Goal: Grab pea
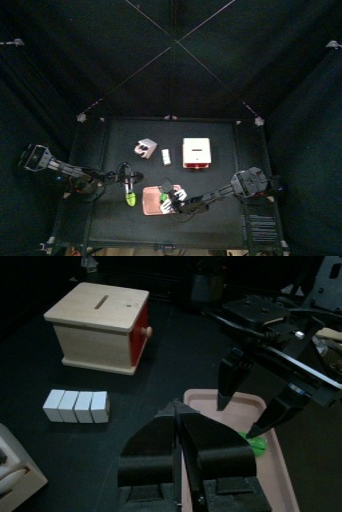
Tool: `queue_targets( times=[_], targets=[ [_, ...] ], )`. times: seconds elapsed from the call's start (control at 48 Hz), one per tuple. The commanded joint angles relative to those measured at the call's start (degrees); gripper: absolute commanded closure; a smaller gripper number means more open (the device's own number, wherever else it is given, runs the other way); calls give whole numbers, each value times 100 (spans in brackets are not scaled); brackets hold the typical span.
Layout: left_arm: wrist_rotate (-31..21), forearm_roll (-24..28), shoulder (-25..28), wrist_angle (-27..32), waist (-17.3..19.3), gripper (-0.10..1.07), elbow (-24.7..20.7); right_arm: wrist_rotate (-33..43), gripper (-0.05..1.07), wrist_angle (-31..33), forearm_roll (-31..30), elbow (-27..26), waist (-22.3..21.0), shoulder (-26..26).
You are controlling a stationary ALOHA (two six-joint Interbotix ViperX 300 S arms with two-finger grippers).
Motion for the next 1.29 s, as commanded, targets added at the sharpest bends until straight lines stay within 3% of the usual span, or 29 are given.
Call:
queue_targets(
  times=[0.0,0.25,0.792,1.146,1.271],
  targets=[
    [0,18,-9,-26,0,59,-62,-9,9,-18,18,-132,-9,-132],
    [9,18,-9,-26,9,59,-62,-9,9,-448,88,-211,-44,141],
    [0,18,-9,-26,9,59,-53,-26,10,-413,193,-167,-114,360],
    [9,18,-9,-26,18,59,-53,-35,31,-229,185,-114,-123,299],
    [9,35,-9,-26,26,59,-53,-35,33,-132,158,-44,-141,123]
  ],
)
